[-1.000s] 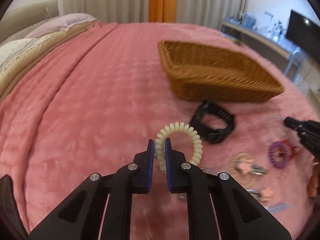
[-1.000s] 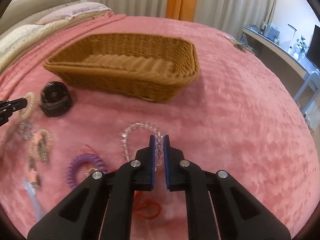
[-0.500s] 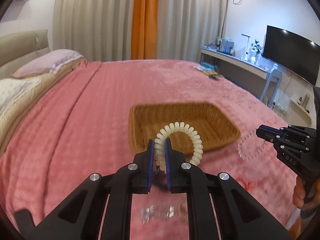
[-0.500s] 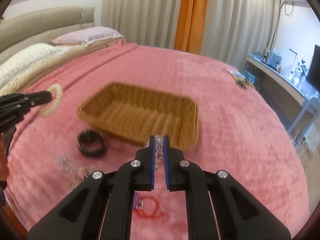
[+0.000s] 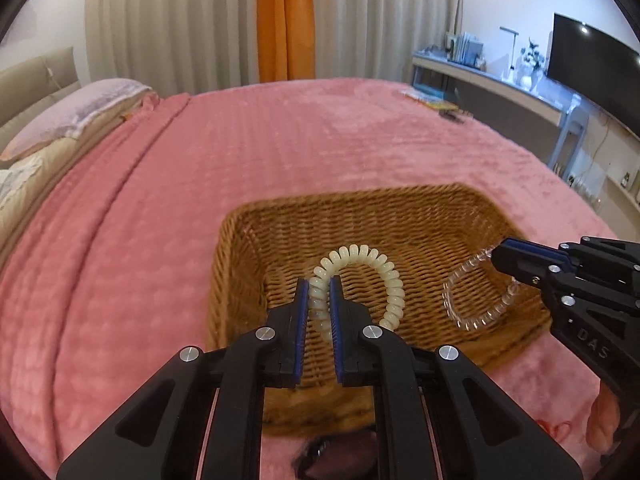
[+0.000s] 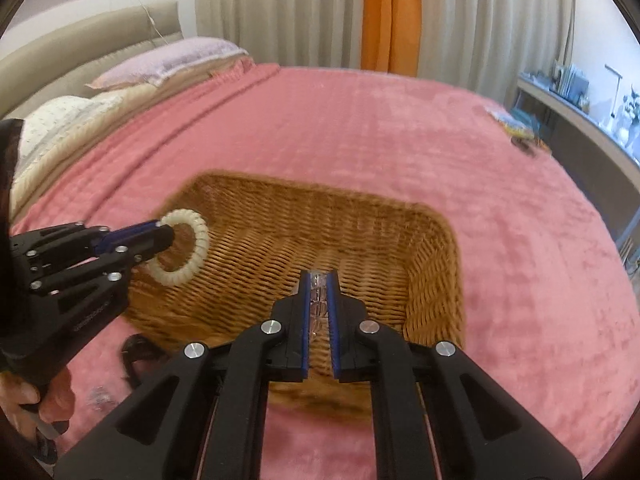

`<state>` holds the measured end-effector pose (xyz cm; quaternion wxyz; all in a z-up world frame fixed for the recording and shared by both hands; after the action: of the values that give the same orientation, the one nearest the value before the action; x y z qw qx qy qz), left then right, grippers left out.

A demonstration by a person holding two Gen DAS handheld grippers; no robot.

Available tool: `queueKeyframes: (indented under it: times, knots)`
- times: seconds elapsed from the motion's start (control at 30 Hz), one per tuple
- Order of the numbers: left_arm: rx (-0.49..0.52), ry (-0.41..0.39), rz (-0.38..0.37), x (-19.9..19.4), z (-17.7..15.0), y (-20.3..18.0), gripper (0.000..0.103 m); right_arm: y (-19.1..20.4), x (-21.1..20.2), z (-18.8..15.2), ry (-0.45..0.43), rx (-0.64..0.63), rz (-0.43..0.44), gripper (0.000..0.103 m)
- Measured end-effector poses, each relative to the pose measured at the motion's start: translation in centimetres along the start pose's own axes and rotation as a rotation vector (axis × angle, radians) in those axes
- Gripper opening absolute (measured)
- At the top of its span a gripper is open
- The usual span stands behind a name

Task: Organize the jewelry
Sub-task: 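Drop the hair tie into the basket with the left tool while the right tool drops the bracelet, then grasp the crystal hair clip with the left tool while the right tool grasps the blue plastic piece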

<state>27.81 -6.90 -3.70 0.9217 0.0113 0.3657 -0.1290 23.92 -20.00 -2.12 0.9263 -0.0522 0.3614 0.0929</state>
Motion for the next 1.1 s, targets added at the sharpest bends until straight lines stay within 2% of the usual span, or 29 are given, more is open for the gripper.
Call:
queueKeyframes:
  times: [0.27, 0.3, 0.33, 0.37, 0.43, 0.47, 0.6, 0.7, 0.8, 0.97, 1.1]
  knots:
    - [0.003, 0.026, 0.006, 2.0, -1.1, 0.2, 0.011, -2.3, 2.3, -1.3, 0.024, 0.034, -0.048, 0.007]
    - [-0.002, 0.024, 0.001, 1.9, -1.1, 0.2, 0.014, -2.4, 2.3, -1.5, 0.028, 0.039, -0.051, 0.007]
    - [-0.008, 0.018, 0.000, 1.6, -1.0, 0.3, 0.026, -2.5, 2.3, -1.5, 0.031, 0.045, -0.049, 0.008]
    - [-0.012, 0.004, -0.002, 1.1, -0.9, 0.4, 0.034, -2.6, 2.2, -1.6, 0.033, 0.051, -0.046, 0.016]
    - [-0.019, -0.032, -0.013, -0.6, -0.5, 0.5, 0.042, -3.0, 1.3, -1.7, 0.027, 0.065, -0.058, 0.028]
    - [-0.028, -0.047, -0.026, -1.7, -0.4, 0.6, 0.044, -3.1, 0.7, -1.6, 0.019, 0.065, -0.066, 0.030]
    - [-0.065, -0.125, -0.079, -6.7, 0.7, 0.7, 0.048, -3.1, -3.9, -0.7, -0.050, 0.057, -0.059, 0.030]
    - [-0.111, -0.210, -0.141, -12.3, 1.1, 1.0, 0.049, -2.4, -8.0, -0.4, -0.111, 0.042, -0.053, 0.030]
    - [-0.133, -0.265, -0.156, -16.6, 0.9, 1.5, 0.050, -1.4, -12.2, -0.7, -0.163, 0.027, -0.050, 0.030]
    - [-0.149, -0.305, -0.165, -21.0, -1.5, 2.2, 0.050, 0.7, -16.4, -3.2, -0.198, -0.001, -0.025, 0.030]
    - [-0.171, -0.277, -0.158, -21.9, -4.9, 2.7, 0.050, 3.3, -16.9, -6.5, -0.178, -0.015, 0.002, 0.030]
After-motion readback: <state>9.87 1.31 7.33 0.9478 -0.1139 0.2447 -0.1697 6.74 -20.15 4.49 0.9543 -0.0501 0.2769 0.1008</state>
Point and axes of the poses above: each gripper's, at about its wrist camera, not at the fingertips, and x roughly the way its jaws point, y to its left, z to its top, the point moved 9 cm from there along x, roughly the way its jaws point, and after that the axes turned 4 degrees about -x, right-handed, at the moved point
